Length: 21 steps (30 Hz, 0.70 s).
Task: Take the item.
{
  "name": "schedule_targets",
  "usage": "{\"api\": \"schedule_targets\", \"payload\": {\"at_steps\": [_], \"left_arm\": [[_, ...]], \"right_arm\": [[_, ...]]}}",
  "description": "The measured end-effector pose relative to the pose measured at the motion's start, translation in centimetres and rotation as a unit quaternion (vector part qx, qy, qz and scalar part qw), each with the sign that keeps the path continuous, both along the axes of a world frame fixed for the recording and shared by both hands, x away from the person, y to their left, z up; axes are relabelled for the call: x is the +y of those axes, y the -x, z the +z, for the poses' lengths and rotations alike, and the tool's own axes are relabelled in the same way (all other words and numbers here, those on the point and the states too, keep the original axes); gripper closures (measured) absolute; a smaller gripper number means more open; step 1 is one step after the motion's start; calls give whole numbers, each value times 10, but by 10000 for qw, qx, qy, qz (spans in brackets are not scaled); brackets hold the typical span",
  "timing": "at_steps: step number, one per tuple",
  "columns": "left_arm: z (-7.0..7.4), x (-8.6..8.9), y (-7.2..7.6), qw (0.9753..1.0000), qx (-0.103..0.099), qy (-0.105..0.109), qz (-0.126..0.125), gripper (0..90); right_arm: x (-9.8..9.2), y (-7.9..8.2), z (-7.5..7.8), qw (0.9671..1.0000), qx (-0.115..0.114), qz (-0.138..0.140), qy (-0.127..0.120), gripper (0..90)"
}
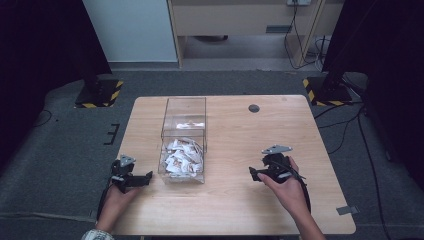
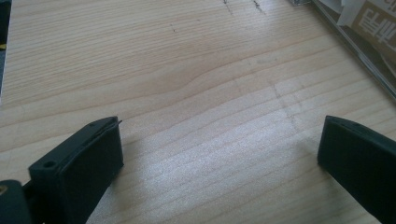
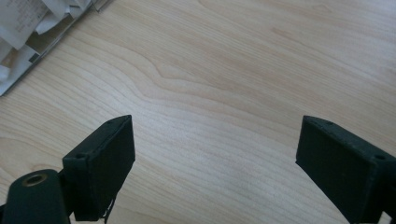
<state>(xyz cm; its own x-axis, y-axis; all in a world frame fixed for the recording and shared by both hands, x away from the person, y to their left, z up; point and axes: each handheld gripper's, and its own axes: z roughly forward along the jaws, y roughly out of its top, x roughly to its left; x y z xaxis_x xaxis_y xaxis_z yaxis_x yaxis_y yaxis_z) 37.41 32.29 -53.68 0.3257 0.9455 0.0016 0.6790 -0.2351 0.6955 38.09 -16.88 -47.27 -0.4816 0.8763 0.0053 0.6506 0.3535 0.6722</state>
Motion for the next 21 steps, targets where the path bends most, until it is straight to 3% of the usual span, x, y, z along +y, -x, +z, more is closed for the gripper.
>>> {"api": "schedule_targets", "payload": {"at_steps": [21], "left_arm": [[0, 0, 0, 10000, -1, 2, -5, 0]], "right_arm": [[24, -8, 29, 9992, -279, 271, -108, 195]]}}
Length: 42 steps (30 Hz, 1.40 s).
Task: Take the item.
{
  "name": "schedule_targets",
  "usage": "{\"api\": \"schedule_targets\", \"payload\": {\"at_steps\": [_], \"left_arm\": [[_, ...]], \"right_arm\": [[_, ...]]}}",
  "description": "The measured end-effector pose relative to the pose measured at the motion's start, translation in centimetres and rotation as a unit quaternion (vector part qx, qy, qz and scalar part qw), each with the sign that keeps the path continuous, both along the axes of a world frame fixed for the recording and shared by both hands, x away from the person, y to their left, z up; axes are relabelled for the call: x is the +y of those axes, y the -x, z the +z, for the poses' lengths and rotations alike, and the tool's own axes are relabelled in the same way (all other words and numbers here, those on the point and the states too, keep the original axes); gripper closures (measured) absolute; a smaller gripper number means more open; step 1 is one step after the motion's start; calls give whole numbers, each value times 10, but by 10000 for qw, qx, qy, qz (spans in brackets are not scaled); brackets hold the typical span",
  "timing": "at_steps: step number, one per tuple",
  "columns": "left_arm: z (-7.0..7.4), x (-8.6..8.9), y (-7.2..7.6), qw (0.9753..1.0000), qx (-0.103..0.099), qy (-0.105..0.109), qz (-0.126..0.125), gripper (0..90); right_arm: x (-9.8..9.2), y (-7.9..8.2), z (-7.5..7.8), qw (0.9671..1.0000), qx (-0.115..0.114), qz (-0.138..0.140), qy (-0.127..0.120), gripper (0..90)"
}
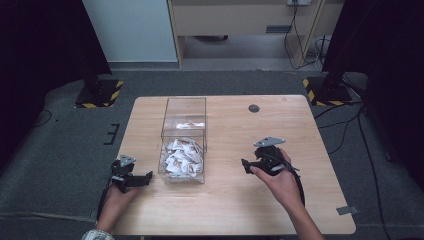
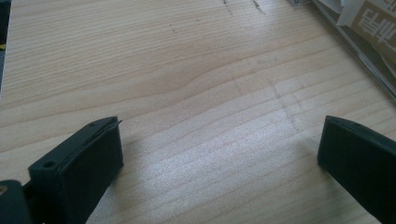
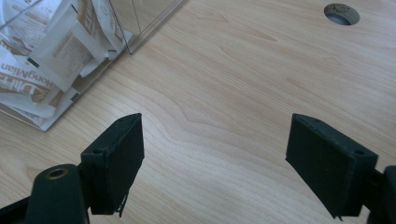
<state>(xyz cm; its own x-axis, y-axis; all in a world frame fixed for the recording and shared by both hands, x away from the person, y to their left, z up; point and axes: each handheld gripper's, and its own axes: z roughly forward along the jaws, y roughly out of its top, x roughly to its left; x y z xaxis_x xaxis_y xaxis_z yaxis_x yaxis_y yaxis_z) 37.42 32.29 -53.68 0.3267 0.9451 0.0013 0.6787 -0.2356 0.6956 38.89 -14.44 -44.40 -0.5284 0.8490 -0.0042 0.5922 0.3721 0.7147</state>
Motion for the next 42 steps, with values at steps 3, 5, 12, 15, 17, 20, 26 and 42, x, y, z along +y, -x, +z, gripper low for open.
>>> {"api": "schedule_targets", "payload": {"at_steps": [3, 5, 12, 15, 17, 20, 26, 42], "left_arm": [[0, 0, 0, 10000, 0, 0, 0, 0], [0, 0, 0, 10000, -1, 1, 1, 0], [0, 0, 0, 10000, -2, 0, 12, 0], [0, 0, 0, 10000, -2, 1, 12, 0], [0, 0, 0, 10000, -2, 3, 11, 0], [0, 0, 0, 10000, -4, 1, 21, 0], [0, 0, 0, 10000, -5, 7, 25, 0], [0, 0, 1, 10000, -5, -2, 28, 0]], "right_arm": [[4, -2, 4, 10000, -34, 41, -2, 216], [6, -4, 6, 10000, -69, 66, 7, 243], [15, -10, 14, 9998, -65, 181, -27, 327], [20, -12, 17, 9997, -100, 241, -19, 352], [23, -13, 18, 9996, -87, 273, -42, 364], [29, -15, 22, 9994, -102, 338, -33, 374], [42, -18, 35, 9987, -213, 469, -3, 392], [68, -29, 58, 9974, -381, 596, -100, 493]]}}
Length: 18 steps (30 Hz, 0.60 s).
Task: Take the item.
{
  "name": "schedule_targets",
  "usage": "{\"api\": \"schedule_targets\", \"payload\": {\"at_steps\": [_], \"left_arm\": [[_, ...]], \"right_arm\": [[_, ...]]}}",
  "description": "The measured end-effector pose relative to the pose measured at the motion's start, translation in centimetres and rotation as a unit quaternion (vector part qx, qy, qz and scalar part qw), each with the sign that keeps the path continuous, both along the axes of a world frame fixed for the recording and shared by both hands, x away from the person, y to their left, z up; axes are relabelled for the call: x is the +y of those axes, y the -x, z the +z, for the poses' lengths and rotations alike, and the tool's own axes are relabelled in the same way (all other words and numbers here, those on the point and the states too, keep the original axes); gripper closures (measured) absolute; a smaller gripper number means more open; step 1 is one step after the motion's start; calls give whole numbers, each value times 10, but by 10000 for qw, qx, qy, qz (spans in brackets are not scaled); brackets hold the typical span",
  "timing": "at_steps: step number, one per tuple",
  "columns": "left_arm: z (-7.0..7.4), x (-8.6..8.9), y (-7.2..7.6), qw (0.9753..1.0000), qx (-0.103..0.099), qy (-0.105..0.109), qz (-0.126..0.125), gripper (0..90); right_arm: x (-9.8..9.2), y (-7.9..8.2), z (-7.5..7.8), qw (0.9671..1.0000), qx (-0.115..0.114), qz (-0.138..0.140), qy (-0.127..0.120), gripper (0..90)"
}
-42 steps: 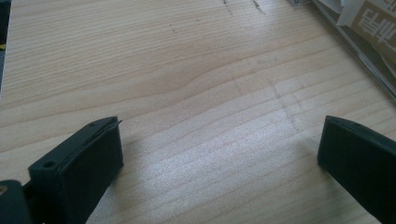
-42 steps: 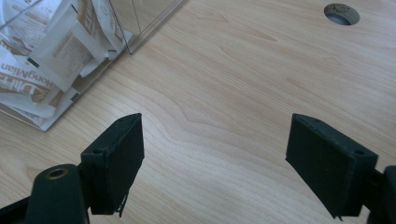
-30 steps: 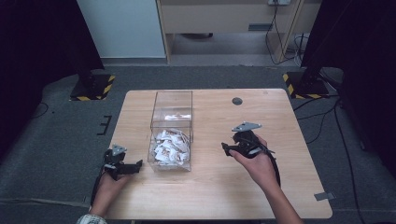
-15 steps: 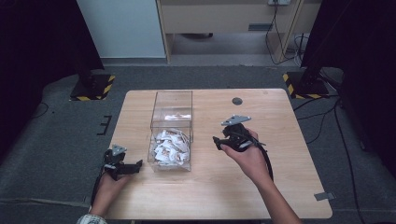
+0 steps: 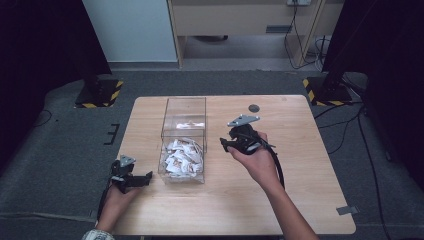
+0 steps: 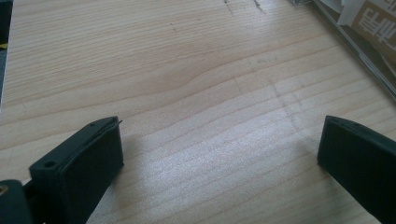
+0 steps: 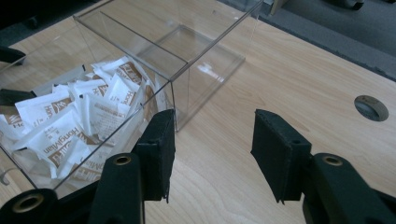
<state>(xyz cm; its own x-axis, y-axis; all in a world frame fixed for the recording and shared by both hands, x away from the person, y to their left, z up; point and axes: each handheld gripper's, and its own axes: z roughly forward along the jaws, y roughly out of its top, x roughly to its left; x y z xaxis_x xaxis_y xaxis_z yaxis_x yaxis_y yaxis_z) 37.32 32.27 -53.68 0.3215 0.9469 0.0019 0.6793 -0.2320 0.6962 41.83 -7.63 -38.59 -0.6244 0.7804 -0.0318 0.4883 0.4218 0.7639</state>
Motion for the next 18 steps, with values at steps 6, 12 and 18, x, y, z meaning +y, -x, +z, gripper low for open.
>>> {"api": "schedule_targets", "payload": {"at_steps": [6, 12, 18], "left_arm": [[0, 0, 0, 10000, 0, 9, 1, 0], [0, 0, 0, 10000, 1, 8, 0, 0], [0, 0, 0, 10000, 2, 7, -1, 0]], "right_arm": [[5, -5, 8, 10000, -55, 36, 41, 495], [11, -7, 8, 9999, -83, 82, 48, 486], [16, -11, 7, 9998, -58, 166, 109, 511]]}}
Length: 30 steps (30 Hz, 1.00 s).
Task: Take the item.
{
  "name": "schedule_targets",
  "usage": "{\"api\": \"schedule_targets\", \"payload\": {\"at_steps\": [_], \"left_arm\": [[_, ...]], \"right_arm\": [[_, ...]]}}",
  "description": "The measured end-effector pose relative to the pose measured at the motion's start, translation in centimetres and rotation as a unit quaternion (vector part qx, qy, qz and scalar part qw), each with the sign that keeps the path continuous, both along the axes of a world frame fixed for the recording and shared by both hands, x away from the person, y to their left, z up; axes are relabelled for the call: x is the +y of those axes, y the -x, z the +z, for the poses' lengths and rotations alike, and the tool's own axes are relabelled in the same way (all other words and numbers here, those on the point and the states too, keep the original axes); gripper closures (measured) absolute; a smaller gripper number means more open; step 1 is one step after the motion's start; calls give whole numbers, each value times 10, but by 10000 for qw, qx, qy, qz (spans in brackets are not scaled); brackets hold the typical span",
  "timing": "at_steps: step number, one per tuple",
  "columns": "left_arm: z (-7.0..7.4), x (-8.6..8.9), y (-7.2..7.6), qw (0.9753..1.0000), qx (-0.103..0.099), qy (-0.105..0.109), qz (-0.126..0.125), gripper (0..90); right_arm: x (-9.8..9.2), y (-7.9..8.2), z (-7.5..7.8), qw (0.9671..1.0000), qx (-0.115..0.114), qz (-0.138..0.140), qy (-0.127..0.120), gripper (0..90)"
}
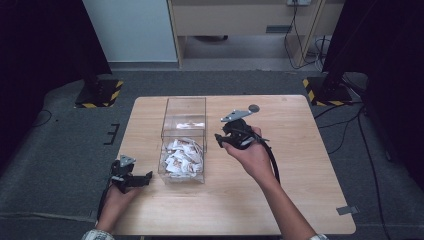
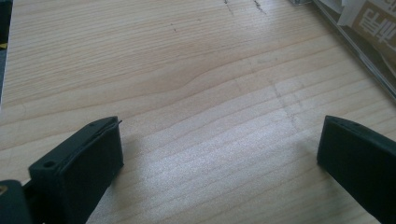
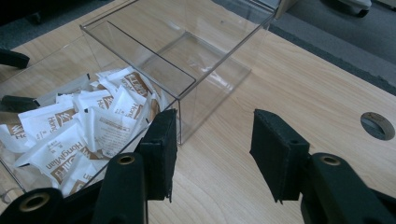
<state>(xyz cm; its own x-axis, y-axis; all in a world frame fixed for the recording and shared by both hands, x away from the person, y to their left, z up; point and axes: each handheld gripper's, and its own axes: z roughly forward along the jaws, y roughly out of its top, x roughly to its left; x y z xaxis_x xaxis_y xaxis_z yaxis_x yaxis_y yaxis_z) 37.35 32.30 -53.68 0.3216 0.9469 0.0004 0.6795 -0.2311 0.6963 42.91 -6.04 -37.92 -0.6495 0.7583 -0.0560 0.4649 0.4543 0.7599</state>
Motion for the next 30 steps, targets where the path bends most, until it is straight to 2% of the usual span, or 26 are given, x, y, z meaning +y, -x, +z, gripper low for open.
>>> {"api": "schedule_targets", "payload": {"at_steps": [6, 16, 30], "left_arm": [[0, 0, 0, 10000, 0, 0, 0, 0], [0, 0, 0, 10000, 1, -1, 0, 0], [0, 0, 0, 10000, 1, -2, -2, 0]], "right_arm": [[12, -1, 2, 9999, 35, 136, -59, 521], [30, 0, 2, 9995, 31, 302, -123, 466], [49, 5, -4, 9985, 63, 531, -114, 490]]}}
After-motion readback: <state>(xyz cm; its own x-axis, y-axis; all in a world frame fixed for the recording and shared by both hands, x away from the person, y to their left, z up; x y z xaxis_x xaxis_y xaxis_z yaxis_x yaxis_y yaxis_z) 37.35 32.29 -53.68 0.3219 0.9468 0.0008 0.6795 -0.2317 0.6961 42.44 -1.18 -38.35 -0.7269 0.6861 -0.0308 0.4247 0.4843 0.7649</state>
